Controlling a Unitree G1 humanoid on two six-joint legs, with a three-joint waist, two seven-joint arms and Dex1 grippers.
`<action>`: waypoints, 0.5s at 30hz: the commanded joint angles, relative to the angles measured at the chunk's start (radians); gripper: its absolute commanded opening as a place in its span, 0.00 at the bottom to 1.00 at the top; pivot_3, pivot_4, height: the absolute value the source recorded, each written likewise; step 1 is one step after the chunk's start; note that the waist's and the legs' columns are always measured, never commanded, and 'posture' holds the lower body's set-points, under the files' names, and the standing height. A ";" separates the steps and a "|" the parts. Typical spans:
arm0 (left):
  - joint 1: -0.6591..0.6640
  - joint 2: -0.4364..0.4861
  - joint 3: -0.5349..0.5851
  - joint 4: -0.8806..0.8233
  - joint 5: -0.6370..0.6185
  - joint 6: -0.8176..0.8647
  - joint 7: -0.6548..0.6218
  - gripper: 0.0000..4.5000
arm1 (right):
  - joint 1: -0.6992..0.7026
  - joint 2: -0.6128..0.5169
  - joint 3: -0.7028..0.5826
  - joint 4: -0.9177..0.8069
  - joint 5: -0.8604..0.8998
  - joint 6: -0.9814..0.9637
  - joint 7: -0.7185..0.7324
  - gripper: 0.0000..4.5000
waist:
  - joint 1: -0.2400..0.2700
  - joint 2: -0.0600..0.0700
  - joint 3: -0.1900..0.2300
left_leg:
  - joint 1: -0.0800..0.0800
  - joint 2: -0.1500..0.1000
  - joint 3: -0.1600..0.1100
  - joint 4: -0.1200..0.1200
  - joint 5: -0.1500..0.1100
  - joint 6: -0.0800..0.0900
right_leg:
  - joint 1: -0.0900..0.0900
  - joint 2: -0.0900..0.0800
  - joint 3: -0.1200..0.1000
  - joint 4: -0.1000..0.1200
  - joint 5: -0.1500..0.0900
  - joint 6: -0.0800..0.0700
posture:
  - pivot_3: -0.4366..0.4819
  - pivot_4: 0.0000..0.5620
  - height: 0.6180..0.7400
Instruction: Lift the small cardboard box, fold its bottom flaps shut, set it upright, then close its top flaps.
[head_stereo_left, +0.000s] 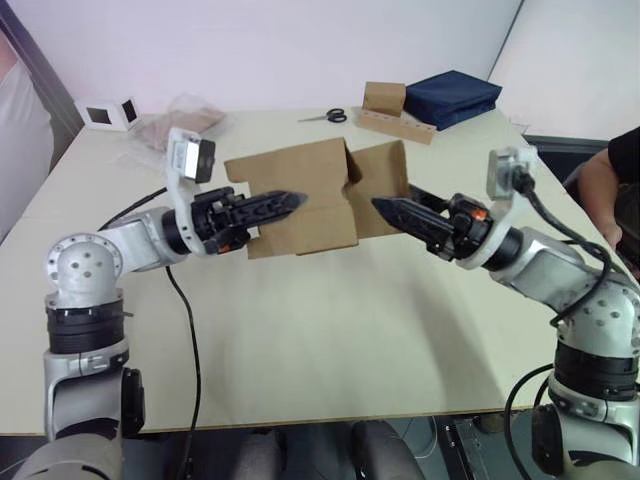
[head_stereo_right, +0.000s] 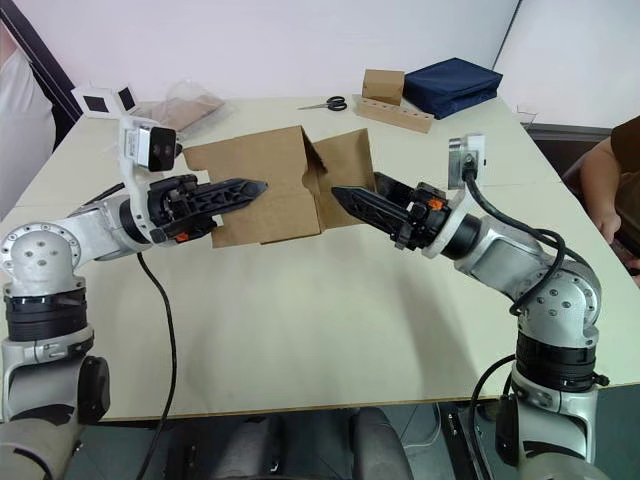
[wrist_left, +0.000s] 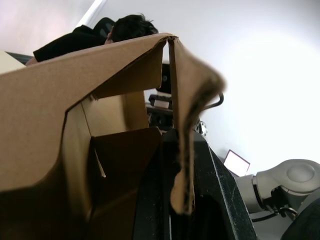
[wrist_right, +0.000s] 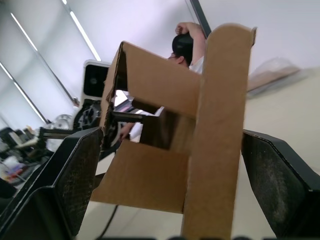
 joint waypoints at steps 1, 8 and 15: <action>-0.029 -0.004 0.009 -0.014 -0.013 -0.018 0.001 0.00 | -0.001 0.018 -0.008 -0.032 0.097 -0.007 -0.041 0.99 | 0.000 0.000 0.000 | 0.000 0.000 0.000 0.000 0.000 0.000 | 0.000 0.000 0.000 0.000 0.000 0.000 | 0.48 0.27 1.00; -0.010 0.009 0.005 -0.006 0.017 -0.025 -0.009 0.00 | -0.002 0.007 -0.008 -0.048 0.248 -0.012 -0.107 0.99 | 0.000 0.000 0.000 | 0.000 0.000 0.000 0.000 0.000 0.000 | 0.000 0.000 0.000 0.000 0.000 0.000 | 0.48 0.27 1.00; -0.005 0.009 0.004 0.001 0.045 -0.035 -0.026 0.00 | -0.003 0.001 0.016 -0.057 0.295 -0.029 -0.151 0.99 | 0.000 0.000 0.000 | 0.000 0.000 0.000 0.000 0.000 0.000 | 0.000 0.000 0.000 0.000 0.000 0.000 | 0.48 0.27 1.00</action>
